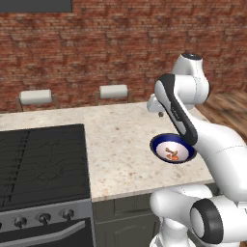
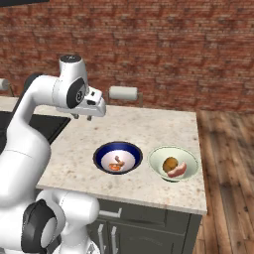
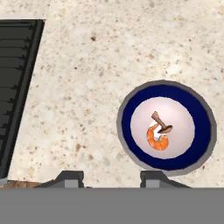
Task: Place the bowl containing the mushroom and shrimp in the microwave. Close the microwave door and press the start button to microwave the meal.
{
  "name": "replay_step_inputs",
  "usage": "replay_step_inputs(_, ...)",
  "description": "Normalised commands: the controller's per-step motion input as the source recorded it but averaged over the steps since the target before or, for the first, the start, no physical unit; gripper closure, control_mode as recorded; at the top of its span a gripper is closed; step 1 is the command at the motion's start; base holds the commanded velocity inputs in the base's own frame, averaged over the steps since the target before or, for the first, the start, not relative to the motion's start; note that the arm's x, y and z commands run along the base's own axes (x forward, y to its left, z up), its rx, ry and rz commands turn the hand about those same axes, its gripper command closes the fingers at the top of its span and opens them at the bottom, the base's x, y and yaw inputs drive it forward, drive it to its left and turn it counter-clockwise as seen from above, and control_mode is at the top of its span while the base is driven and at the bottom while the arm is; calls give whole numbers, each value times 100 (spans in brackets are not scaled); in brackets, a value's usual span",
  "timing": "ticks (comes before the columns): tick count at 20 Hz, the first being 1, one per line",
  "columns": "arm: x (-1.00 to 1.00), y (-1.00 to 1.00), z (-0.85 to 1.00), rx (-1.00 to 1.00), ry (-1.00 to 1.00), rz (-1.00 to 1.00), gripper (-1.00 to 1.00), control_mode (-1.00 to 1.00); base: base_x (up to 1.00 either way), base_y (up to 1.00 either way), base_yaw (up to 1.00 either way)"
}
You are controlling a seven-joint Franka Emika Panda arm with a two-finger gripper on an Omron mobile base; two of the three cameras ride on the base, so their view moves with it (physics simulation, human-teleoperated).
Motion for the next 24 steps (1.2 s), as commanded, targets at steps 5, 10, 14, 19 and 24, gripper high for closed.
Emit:
replay_step_inputs(5,-7,-8,0,0,0,0,-100,-100,0,0,0)
replay_step_inputs(10,-15,-34,-12,1,-2,-5,-100,-100,0,0,0)
replay_step_inputs(14,-12,-42,-40,0,0,-24,-100,-100,0,0,0)
replay_step_inputs(19,-13,-50,-56,3,0,-27,-100,-100,0,0,0)
replay_step_inputs(24,-1,-58,-42,12,0,-25,-100,-100,0,0,0)
